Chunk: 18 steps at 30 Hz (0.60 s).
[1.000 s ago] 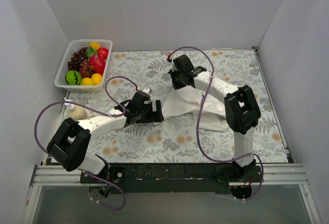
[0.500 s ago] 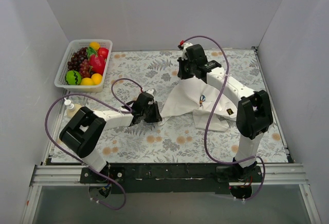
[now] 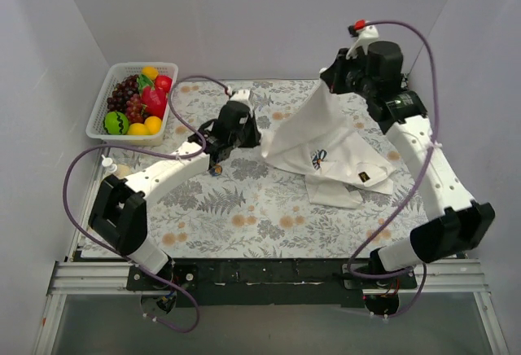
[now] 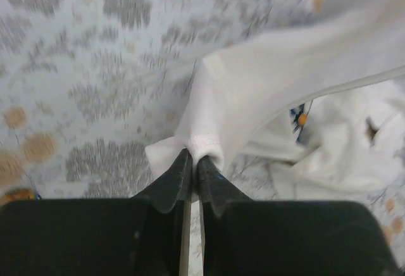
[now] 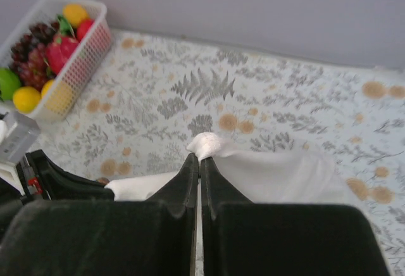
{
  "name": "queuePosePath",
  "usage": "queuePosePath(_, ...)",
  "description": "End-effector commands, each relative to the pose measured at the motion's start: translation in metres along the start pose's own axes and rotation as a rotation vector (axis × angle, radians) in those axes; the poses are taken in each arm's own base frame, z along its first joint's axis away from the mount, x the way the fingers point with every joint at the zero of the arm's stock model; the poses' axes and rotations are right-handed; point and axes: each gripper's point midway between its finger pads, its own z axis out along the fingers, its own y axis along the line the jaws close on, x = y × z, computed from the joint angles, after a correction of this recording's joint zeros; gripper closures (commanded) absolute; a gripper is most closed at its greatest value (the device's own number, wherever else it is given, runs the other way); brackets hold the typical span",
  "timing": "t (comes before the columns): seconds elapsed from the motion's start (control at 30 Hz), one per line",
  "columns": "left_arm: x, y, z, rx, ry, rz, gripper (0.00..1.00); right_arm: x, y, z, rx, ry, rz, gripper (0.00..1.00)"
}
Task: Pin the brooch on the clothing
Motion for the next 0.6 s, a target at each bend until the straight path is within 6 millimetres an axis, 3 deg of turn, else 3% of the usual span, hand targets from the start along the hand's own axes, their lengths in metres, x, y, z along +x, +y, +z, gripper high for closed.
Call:
queuePosePath(0.0,-0.161,-0.04,-0.091,0.016,-0.401,0.064,1.0,-0.126,0.029,-0.107,-0.008,-0.405,-0.07,0.99)
queuePosePath(0.03,-0.176,-0.046,-0.1,0.019,-0.426,0.08,1.0,-0.148,0.036,-0.138,-0.004,-0.492,-0.093,0.99)
queuePosePath(0.07,-0.197,-0.055,-0.114,0.031,-0.469,0.109,1.0,-0.158,0.035,-0.152,0.021,-0.537,-0.093,0.99)
queuePosePath(0.1,-0.208,-0.061,-0.113,0.034,-0.475,0.125,1.0,-0.168,0.038,-0.167,0.026,-0.581,-0.098,0.99)
queuePosePath(0.13,-0.243,-0.077,-0.146,0.064,-0.551,0.118,1.0,-0.181,0.045,-0.194,0.025,-0.646,-0.106,0.99)
queuePosePath(0.2,-0.265,-0.087,-0.163,0.076,-0.592,0.144,1.0,-0.197,0.046,-0.222,0.055,-0.727,-0.101,0.99)
queuePosePath(0.23,-0.289,-0.097,-0.196,0.105,-0.664,0.136,1.0,-0.203,0.049,-0.241,0.054,-0.768,-0.106,0.99)
queuePosePath(0.3,-0.306,-0.103,-0.225,0.126,-0.73,0.151,1.0,-0.213,0.054,-0.268,0.062,-0.827,-0.112,0.99)
queuePosePath(0.37,-0.325,-0.111,-0.269,0.168,-0.822,0.154,1.0,-0.22,0.058,-0.297,0.075,-0.886,-0.116,0.99)
queuePosePath(0.47,-0.337,-0.119,-0.322,0.228,-0.915,0.172,1.0,-0.224,0.061,-0.33,0.085,-0.956,-0.114,0.99)
queuePosePath(0.57,-0.34,-0.117,-0.36,0.251,-0.975,0.172,1.0,-0.227,0.071,-0.361,0.061,-1.019,-0.118,0.99)
